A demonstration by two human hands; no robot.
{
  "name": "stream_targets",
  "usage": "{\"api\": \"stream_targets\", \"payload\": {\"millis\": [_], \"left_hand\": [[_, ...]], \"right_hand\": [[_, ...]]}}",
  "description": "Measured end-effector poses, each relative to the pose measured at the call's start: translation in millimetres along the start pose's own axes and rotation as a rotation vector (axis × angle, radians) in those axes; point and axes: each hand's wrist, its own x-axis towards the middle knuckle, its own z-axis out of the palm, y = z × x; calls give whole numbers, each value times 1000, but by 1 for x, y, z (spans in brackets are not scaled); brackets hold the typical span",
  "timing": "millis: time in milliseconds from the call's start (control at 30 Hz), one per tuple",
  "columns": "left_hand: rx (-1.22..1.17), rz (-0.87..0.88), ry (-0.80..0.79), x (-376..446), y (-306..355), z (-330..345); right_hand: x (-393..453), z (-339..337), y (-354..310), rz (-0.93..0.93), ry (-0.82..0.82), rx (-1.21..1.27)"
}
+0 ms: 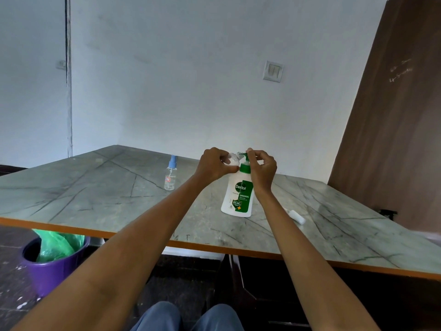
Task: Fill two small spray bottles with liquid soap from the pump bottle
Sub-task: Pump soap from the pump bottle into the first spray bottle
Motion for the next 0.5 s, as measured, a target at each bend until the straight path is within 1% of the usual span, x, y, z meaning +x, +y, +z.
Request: {"api": "stream_targets", "payload": {"millis": [133,300,367,500], "left_hand": [[-5,-38,-18,-1,1,4],[-4,-33,-37,-4,-4,4],[2,-31,-40,-3,-3,3],[14,-9,-55,4,4,-2]], "right_hand": [[-1,2,3,-84,15,-14],[-5,5,9,-149,38,-50],[-3,4,8,-143,9,-60],[5,-2,6,-58,-41,-43]]}}
